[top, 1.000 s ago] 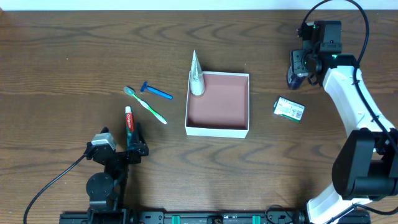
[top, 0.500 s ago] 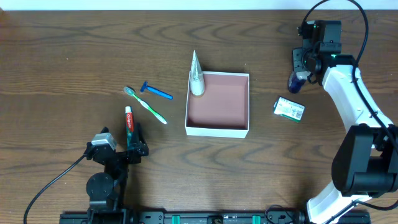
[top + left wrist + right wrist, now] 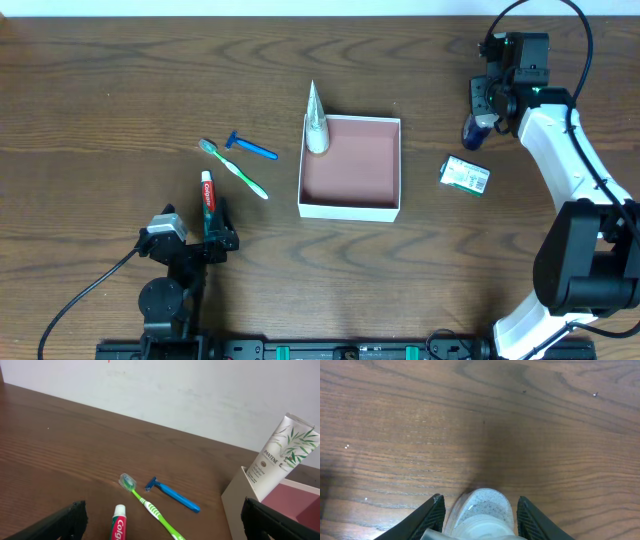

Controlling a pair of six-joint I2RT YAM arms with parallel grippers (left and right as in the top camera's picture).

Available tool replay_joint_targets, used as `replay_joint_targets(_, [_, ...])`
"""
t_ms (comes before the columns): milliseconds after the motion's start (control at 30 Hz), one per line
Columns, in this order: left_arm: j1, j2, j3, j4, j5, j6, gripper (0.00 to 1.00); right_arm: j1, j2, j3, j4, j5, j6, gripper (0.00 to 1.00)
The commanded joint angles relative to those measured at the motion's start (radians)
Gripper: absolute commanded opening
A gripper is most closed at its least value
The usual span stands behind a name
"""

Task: Pack container
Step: 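Move the right gripper to the blue soap pump bottle and grasp, then carry the pump bottle over the box beside the tube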

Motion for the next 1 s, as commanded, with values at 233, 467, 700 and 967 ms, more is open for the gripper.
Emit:
replay_joint_targets(233, [0.002, -0.006, -0.017, -0.035, 0.007, 0.013, 0.98, 0.026, -0.107, 0.006, 0.000, -0.053, 0.054, 0.16])
replay_joint_targets(467, [0.002, -0.006, -0.017, -0.035, 0.007, 0.013, 0.98, 0.064, -0.173, 0.006, -0.001, -0.100, 0.076, 0.16])
replay_joint_targets(700, [0.002, -0.006, -0.017, -0.035, 0.007, 0.013, 0.98, 0.133, -0.234, 0.006, 0.019, -0.192, 0.134, 0.16])
replay_joint_targets(967, [0.002, -0.006, -0.017, -0.035, 0.007, 0.013, 0.98, 0.249, -0.303, 0.006, 0.041, -0.211, 0.232, 0.17])
